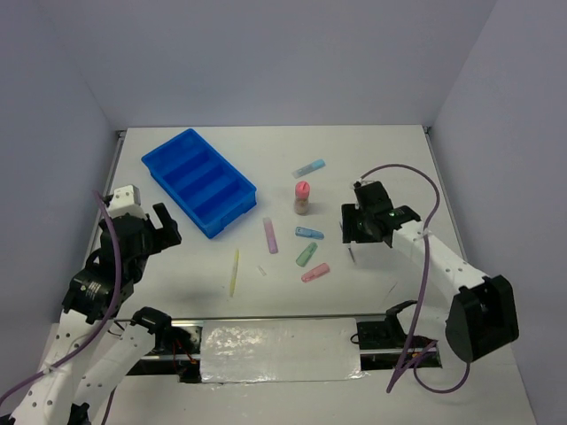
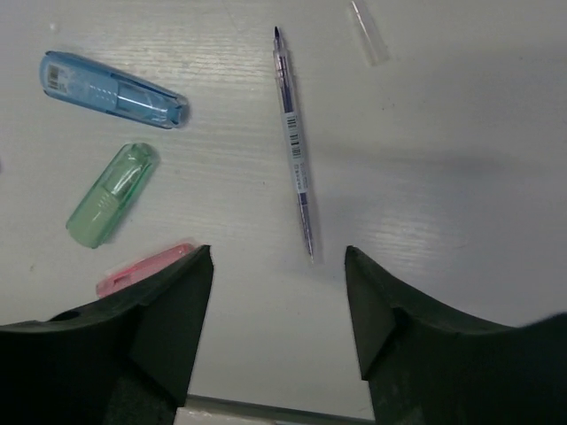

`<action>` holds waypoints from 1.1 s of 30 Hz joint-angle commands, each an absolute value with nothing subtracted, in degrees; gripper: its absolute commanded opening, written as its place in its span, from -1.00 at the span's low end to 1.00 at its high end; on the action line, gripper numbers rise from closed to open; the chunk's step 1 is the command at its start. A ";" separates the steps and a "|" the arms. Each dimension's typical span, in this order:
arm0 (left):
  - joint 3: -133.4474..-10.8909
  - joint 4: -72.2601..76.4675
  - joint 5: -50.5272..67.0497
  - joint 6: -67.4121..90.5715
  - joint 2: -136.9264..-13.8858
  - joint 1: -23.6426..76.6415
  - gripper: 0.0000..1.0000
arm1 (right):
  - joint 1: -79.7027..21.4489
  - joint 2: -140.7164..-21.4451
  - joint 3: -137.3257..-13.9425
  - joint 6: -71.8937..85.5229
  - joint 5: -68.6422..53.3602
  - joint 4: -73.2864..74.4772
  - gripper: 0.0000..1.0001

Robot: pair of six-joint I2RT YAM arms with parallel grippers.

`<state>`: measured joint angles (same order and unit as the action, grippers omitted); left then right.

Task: Sort the stationery into containers
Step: Pick up the pen from the center of the board.

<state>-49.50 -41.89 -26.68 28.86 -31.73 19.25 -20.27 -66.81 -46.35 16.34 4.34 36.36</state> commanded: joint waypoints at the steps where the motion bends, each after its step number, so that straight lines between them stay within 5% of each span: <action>1: -50.19 -39.38 -25.84 28.92 -32.17 18.98 0.99 | -21.36 -70.57 -47.46 15.12 5.27 31.47 0.25; 13: -50.10 -38.76 -24.08 28.04 -32.35 18.98 0.99 | -21.18 -89.89 -52.47 11.78 5.99 28.57 0.06; 19: -50.10 -38.67 -23.73 27.86 -32.34 18.98 0.99 | -21.18 -96.24 -54.49 10.90 4.48 27.95 -0.31; 29: -50.01 -38.41 -23.38 27.69 -31.90 18.98 0.99 | -21.27 -93.52 -52.03 12.13 1.07 27.07 -1.00; 33: -50.01 -38.06 -21.90 26.90 -31.29 18.98 0.99 | -21.44 -84.16 -51.50 13.44 0.26 27.86 -1.00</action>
<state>-49.50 -41.45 -23.55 28.49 -32.14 19.25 -21.04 -91.85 -51.86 11.97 2.81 29.41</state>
